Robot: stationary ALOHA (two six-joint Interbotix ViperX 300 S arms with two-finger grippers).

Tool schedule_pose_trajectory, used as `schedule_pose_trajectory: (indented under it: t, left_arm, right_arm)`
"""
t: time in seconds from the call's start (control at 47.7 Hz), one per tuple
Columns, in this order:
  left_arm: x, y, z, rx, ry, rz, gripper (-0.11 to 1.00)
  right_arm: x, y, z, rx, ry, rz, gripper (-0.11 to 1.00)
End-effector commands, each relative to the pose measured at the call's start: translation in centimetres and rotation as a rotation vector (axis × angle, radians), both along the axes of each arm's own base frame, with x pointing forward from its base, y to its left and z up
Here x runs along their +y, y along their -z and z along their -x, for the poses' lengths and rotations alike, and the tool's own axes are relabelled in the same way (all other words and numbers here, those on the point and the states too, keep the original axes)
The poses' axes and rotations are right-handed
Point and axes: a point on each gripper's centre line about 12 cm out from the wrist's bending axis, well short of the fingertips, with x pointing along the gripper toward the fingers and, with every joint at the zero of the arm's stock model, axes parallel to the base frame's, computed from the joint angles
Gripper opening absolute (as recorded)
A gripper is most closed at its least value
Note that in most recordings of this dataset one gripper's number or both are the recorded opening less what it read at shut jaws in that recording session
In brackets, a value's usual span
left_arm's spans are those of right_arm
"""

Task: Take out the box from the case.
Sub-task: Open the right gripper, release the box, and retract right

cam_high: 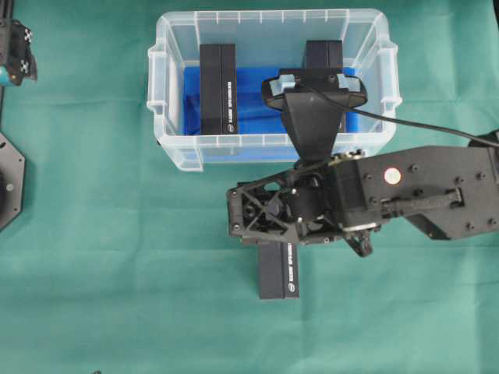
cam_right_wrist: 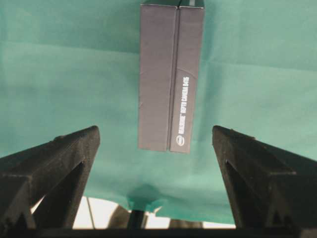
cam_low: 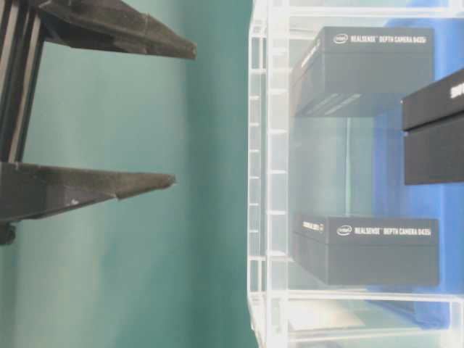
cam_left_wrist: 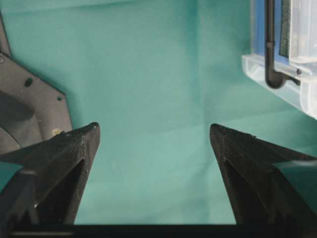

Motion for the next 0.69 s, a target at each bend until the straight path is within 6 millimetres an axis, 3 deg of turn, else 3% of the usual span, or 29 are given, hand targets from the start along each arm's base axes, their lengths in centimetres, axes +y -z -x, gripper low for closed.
schedule_pose_trajectory:
  t: [0.0, 0.377, 0.67]
  left_arm:
    - [0.1, -0.9, 0.0, -0.026, -0.001, -0.012, 0.92]
    - [0.1, -0.9, 0.0, -0.026, -0.003, -0.008, 0.92]
    - [-0.2, -0.8, 0.0, -0.032, -0.020, 0.013, 0.92]
  right_arm:
    - [-0.1, -2.3, 0.7, -0.056, -0.005, -0.006, 0.91]
    - [0.0, -2.4, 1.6, -0.019, -0.067, 0.014, 0.91]
    - [-0.1, -2.0, 6.5, 0.050, -0.087, 0.027, 0.91]
